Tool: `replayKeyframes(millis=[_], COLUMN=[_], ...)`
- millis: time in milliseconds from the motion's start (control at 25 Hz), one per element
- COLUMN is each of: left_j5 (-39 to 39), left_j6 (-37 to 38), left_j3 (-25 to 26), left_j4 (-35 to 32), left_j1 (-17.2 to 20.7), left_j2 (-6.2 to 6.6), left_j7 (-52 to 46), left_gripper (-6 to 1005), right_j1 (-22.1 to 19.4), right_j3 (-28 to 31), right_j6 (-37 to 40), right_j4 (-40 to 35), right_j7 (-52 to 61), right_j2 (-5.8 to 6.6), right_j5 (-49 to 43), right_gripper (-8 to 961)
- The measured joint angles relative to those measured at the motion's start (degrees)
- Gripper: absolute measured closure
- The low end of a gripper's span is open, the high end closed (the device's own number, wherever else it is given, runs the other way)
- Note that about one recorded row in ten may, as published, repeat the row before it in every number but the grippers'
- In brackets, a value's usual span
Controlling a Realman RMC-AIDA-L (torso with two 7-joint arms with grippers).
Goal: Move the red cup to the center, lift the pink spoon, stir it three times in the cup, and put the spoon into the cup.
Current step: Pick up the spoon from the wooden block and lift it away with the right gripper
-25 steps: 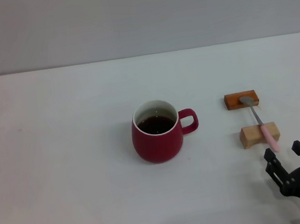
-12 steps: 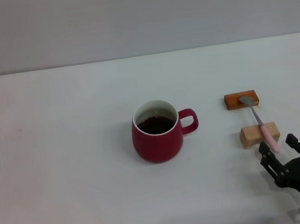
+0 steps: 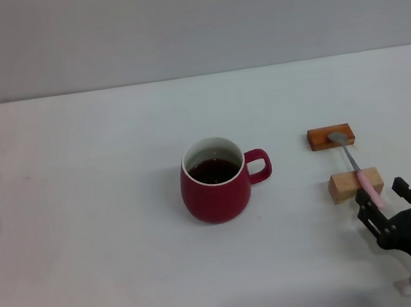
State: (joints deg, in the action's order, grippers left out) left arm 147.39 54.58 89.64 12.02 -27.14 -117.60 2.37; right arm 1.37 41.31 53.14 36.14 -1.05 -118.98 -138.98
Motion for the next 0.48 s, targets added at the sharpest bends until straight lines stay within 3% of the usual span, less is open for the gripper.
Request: replayKeyframes(millis=[480], left_j5=[0.2], left_j6=[0.3], left_j3=[0.9], left_j4=[0.0], left_j1=[-0.1], left_j2=[0.18], left_j7=[0.0], left_gripper=[153], right_j1=[2.0], right_j3=[-1.2], right_j6=[-1.0], right_j4=[-1.0], right_j7=[0.0], right_j2=[-0.02], right_j5=[1.3], right_gripper=[319])
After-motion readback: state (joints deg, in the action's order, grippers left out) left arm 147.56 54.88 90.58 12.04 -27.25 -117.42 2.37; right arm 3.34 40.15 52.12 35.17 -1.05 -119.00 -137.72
